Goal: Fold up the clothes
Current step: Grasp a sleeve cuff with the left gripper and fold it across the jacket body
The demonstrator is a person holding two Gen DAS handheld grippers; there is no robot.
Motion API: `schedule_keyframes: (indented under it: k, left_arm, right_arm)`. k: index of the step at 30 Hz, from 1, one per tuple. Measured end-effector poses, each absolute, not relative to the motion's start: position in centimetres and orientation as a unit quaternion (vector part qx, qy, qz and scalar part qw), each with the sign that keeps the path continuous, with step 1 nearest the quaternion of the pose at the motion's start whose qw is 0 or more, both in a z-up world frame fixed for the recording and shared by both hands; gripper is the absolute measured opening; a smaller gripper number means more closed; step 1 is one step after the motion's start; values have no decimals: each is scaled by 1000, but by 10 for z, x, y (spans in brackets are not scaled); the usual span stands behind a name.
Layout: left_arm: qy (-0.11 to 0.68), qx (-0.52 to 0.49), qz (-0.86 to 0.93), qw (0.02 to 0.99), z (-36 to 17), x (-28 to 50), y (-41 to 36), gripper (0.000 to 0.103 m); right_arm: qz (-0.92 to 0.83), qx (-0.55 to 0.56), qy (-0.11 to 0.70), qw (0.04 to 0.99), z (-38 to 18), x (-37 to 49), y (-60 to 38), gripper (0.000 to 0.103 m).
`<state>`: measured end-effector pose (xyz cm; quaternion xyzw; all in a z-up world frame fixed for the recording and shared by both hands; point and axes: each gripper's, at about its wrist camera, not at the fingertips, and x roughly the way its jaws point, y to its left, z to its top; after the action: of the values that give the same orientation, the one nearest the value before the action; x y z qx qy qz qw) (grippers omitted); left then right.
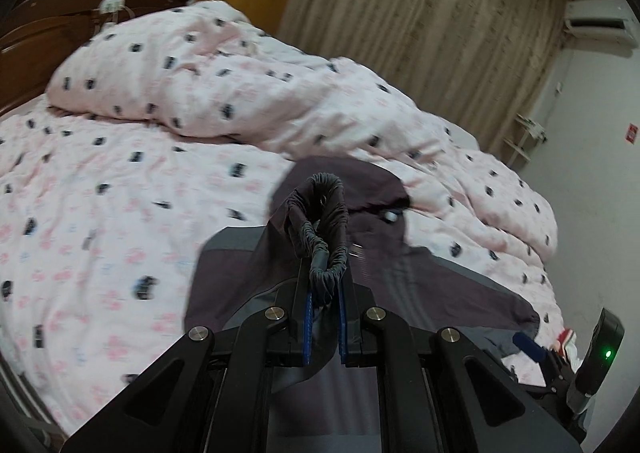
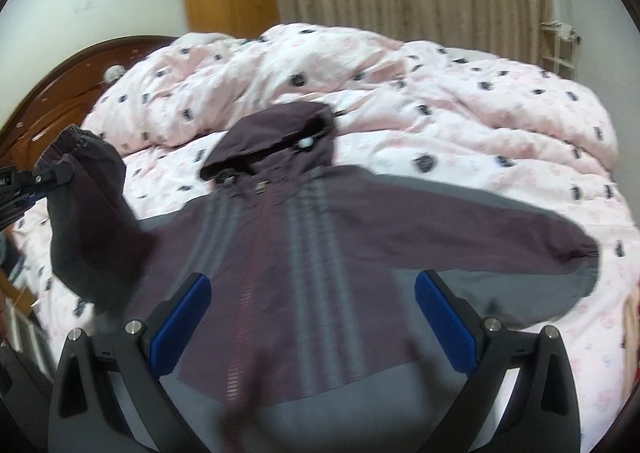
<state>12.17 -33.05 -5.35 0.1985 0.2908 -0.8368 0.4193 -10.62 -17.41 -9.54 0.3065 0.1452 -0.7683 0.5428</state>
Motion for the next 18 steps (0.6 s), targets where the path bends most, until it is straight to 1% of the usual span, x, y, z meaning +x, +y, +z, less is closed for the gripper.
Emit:
schedule_keyframes:
  k: [9,14,18]
  left_arm:
    - [287,267,-843,368,-95,42,-311,8]
    - [278,310,-835,361,-128,8,-302,8]
    - [259,336,-827,368,-144,-7,-298,8]
  right_arm:
    - [-808,332,97,476,-82,-168,-149,103]
    - [-810,355,72,460,-84,-193,-142,103]
    - [-812,361,61,455,-84,-203,-140,103]
